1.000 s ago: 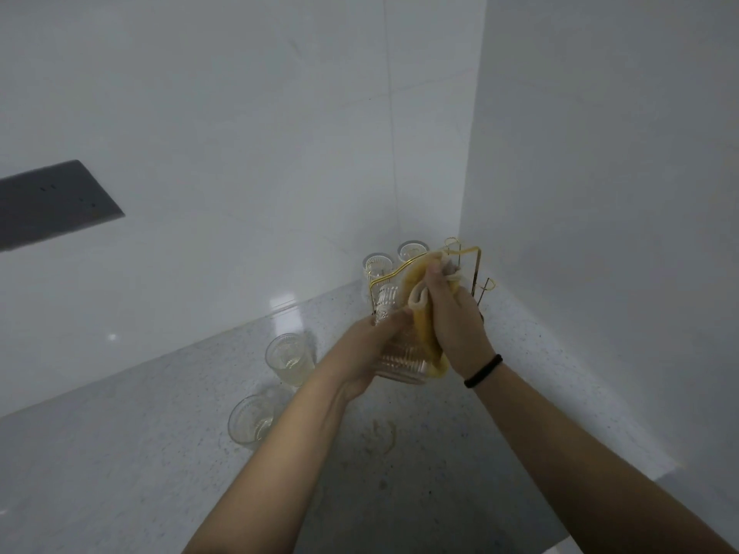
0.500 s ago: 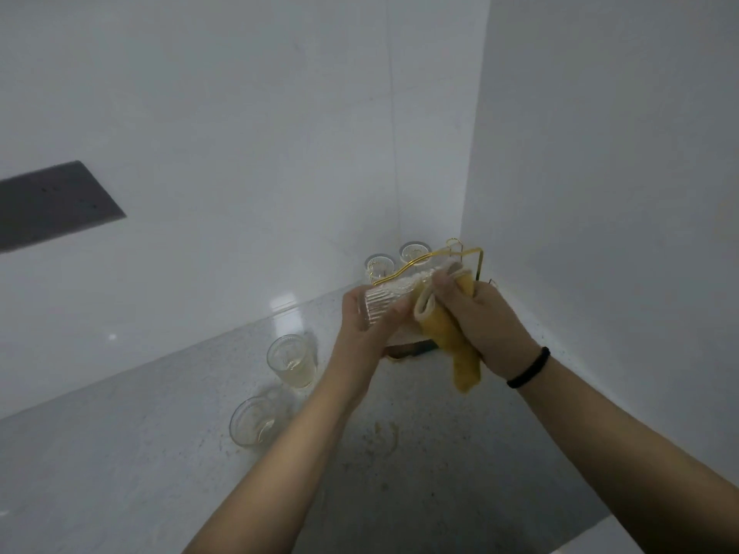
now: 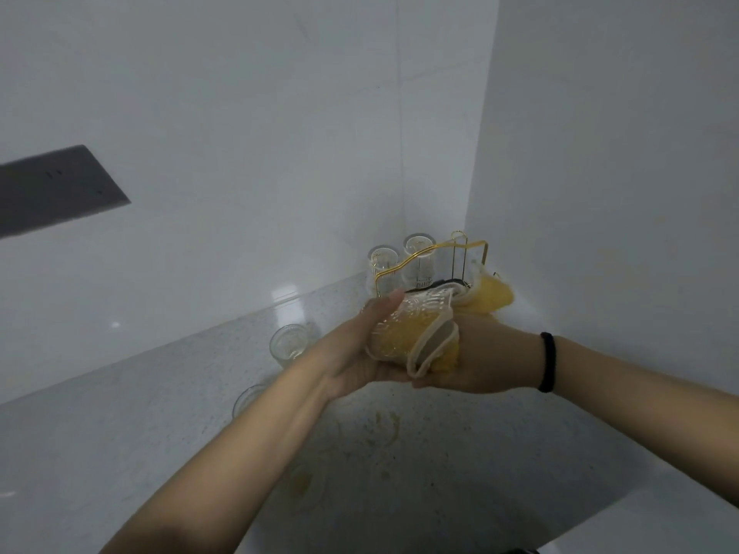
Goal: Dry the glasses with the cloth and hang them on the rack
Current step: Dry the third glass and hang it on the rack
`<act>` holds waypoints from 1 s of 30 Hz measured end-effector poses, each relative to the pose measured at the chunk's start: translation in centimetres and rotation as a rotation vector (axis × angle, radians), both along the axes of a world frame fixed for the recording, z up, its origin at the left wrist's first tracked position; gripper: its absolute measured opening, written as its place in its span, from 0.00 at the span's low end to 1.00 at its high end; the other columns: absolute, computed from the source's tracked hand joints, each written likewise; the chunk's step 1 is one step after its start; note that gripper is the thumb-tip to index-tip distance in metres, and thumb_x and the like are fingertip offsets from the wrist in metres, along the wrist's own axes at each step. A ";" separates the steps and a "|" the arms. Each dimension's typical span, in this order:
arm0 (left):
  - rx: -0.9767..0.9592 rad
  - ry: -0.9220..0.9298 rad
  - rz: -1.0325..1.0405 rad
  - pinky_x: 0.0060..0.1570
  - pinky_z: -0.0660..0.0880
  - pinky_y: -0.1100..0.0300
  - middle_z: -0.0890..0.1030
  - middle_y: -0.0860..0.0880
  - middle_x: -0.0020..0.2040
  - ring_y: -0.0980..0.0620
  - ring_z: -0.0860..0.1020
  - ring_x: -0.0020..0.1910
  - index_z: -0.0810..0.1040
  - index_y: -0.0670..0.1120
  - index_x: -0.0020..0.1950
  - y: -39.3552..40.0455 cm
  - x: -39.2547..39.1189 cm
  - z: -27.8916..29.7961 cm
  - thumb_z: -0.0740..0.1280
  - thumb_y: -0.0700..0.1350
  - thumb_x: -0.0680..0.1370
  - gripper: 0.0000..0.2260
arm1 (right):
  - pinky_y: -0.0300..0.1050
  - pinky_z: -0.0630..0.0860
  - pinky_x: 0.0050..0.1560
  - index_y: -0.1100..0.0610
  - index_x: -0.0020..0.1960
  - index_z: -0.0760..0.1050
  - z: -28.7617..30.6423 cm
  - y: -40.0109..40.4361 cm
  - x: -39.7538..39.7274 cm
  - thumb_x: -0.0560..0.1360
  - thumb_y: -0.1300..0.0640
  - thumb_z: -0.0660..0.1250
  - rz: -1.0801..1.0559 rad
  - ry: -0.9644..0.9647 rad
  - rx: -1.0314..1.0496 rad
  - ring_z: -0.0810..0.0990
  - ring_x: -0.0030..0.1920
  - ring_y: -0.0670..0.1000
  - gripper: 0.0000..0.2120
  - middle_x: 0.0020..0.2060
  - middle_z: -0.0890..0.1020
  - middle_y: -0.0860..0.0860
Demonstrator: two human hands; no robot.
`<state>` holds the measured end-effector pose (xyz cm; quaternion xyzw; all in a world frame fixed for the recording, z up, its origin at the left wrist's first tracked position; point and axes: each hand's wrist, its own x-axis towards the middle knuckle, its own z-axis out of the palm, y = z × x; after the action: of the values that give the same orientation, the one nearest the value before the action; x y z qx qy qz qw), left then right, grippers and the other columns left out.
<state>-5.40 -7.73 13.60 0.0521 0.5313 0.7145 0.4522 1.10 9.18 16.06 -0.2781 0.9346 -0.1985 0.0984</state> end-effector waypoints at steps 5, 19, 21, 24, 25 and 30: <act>-0.195 0.726 0.239 0.41 0.75 0.71 0.76 0.58 0.55 0.62 0.79 0.51 0.69 0.59 0.61 0.1 1.3 -1.4 0.62 0.66 0.69 0.24 | 0.44 0.77 0.54 0.60 0.60 0.74 0.7 0.7 -0.6 0.71 0.61 0.67 -0.268 -0.522 -0.878 0.79 0.55 0.53 0.18 0.55 0.80 0.56; -0.175 0.361 0.122 0.32 0.79 0.60 0.80 0.52 0.52 0.51 0.80 0.46 0.72 0.52 0.64 -0.2 0.1 0.0 0.61 0.66 0.73 0.26 | 0.48 0.75 0.59 0.56 0.58 0.75 0.3 0.3 -1.1 0.74 0.54 0.67 -0.179 -0.295 -0.550 0.78 0.54 0.52 0.14 0.54 0.80 0.55; -0.138 0.719 0.254 0.38 0.80 0.60 0.76 0.59 0.54 0.57 0.79 0.50 0.68 0.57 0.62 0.0 1.1 -1.2 0.62 0.60 0.75 0.17 | 0.49 0.78 0.53 0.54 0.53 0.78 1.0 0.9 -1.4 0.70 0.56 0.69 -0.314 -0.615 -0.978 0.80 0.51 0.53 0.12 0.50 0.81 0.54; -0.089 0.853 0.348 0.31 0.76 0.62 0.76 0.53 0.47 0.61 0.78 0.37 0.68 0.54 0.57 0.4 1.5 -1.9 0.62 0.61 0.73 0.17 | 0.40 0.78 0.46 0.53 0.52 0.78 0.8 0.6 -1.4 0.70 0.59 0.68 -0.250 -0.720 -1.119 0.81 0.50 0.48 0.12 0.48 0.83 0.49; -0.076 0.779 0.342 0.28 0.75 0.61 0.76 0.51 0.46 0.58 0.78 0.35 0.69 0.53 0.56 0.5 1.4 -1.6 0.62 0.62 0.72 0.18 | 0.37 0.77 0.46 0.51 0.53 0.76 1.0 0.4 -1.4 0.70 0.58 0.67 -0.210 -0.657 -1.021 0.81 0.50 0.47 0.12 0.48 0.83 0.47; -0.207 0.119 0.083 0.26 0.73 0.62 0.81 0.48 0.36 0.53 0.78 0.28 0.80 0.49 0.49 -0.4 -0.4 0.8 0.63 0.65 0.75 0.20 | 0.20 0.64 0.53 0.52 0.62 0.71 0.1 -0.3 -1.5 0.75 0.51 0.64 -0.048 -0.192 -0.235 0.71 0.52 0.38 0.17 0.57 0.77 0.47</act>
<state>-5.84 -8.11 14.37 0.0254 0.6299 0.6697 0.3925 -0.42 8.85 16.16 -0.2452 0.8976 -0.3344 0.1494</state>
